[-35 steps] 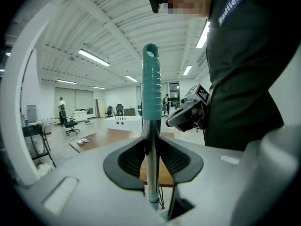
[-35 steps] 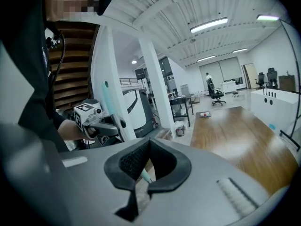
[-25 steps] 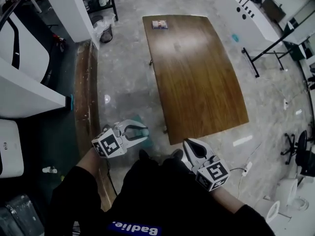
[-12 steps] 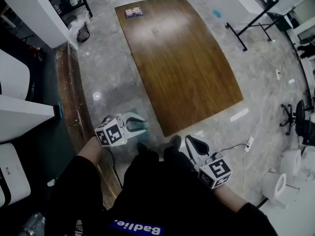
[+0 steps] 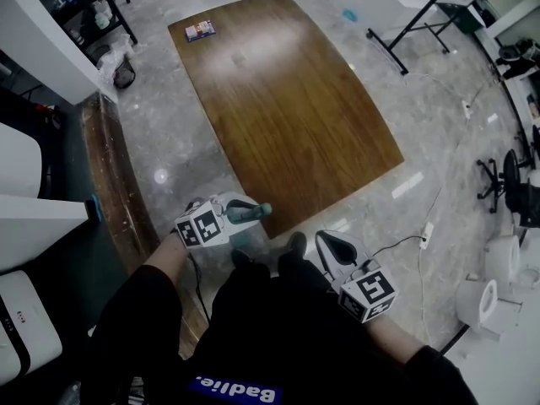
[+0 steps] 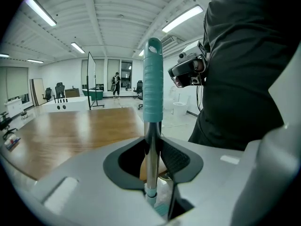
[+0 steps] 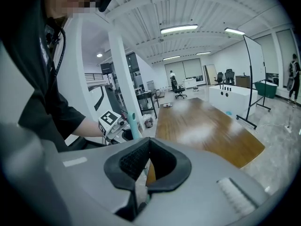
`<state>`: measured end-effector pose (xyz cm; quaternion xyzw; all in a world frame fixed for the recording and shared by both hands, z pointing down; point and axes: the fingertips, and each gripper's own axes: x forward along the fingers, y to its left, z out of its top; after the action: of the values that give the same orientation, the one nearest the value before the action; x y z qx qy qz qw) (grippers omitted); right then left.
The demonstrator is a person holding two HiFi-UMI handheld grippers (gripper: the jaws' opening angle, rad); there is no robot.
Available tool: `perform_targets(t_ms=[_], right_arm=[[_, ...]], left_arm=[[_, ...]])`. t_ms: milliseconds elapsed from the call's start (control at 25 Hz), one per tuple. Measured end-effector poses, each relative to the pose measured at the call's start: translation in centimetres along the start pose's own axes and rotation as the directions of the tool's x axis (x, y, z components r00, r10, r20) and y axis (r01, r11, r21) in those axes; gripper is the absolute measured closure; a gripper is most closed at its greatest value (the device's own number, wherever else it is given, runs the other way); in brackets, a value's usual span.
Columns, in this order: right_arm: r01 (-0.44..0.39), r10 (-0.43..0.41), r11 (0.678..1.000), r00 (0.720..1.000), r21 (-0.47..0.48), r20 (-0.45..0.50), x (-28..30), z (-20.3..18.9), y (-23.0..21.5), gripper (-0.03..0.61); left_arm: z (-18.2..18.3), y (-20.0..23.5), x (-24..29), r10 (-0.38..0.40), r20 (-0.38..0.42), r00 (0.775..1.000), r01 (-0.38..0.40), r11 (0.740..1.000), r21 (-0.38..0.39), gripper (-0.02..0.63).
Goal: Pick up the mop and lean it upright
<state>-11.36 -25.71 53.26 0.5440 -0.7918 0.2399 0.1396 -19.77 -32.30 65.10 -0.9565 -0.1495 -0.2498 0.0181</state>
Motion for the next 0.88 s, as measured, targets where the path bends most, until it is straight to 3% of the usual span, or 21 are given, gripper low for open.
perform_targets(t_ms=[520,880], right_arm=[[-0.016,0.016,1.000,0.999,-0.003,0.049,-1.5,2.1,-3.9,0.572],[-0.043,0.044,0.999,0.998,-0.025,0.038,-1.6,2.2,-4.4,0.572]], left_arm=[[0.7,0.8,2.2,0.029,-0.043,0.999,-0.032,0.998,-0.056,0.484],[0.2,1.3,1.9,0.092,-0.087,0.992,-0.097,0.994,-0.056,0.328]])
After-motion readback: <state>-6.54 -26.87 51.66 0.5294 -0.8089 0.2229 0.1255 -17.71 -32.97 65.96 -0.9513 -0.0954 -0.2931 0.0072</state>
